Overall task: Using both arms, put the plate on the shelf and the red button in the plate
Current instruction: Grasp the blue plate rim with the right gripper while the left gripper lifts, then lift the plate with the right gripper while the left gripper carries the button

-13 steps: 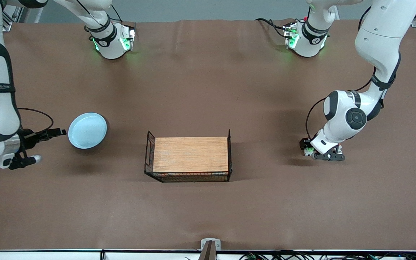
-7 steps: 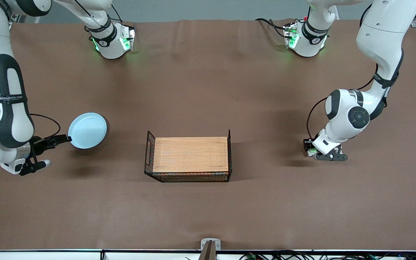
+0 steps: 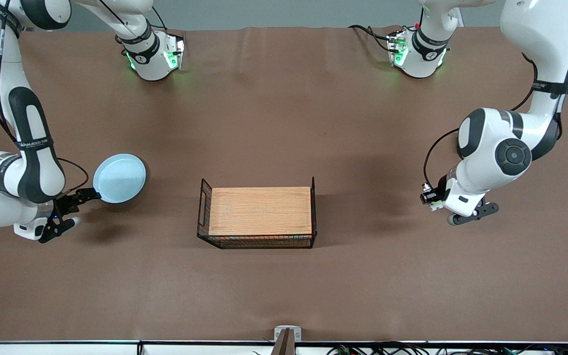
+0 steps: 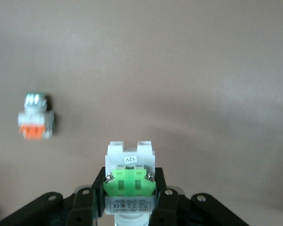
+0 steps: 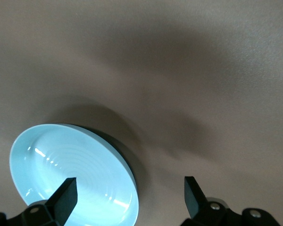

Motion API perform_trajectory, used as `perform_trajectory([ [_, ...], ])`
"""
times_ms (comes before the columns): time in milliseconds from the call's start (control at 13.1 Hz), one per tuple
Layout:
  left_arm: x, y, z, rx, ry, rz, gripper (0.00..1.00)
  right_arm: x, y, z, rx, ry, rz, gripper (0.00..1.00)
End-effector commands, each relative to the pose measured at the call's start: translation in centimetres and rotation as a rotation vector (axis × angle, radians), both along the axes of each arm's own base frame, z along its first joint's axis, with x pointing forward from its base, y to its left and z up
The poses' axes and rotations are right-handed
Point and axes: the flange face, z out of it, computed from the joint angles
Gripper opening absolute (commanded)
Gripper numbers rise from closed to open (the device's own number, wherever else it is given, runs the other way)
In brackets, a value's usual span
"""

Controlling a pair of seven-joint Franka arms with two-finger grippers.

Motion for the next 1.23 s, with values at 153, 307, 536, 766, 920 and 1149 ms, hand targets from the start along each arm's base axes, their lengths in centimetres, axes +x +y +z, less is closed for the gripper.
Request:
perform_trajectory([
  [153,2.0,-6.0,11.9,0.002,0.023,0.433,0.0,-2.0,-1.0,-2.3,0.008,-0.028,0.04,1.0],
  [307,1.5,-8.6,16.1,-0.014,0.029,0.557,0.0,-2.3,-0.8,-3.0,0.006,-0.029,0.041,1.0],
  [536,0.0,-12.6,19.9,-0.054,0.067,0.781,0.0,-2.8,-0.7,-3.2,0.01,-0.017,0.043,0.98],
  [766,-1.7,-17.4,22.4,-0.074,0.061,0.902,0.0,-3.0,-0.8,-3.7,0.011,-0.014,0.041,0.92],
  [920,-2.4,-19.7,24.0,-0.103,0.054,0.962,0.0,-3.4,-0.6,-4.1,0.009,-0.018,0.043,0.85],
  [1149,-3.0,-22.8,24.0,-0.118,0.066,0.993,0.0,-3.4,-0.8,-4.1,0.015,-0.021,0.057,0.75],
])
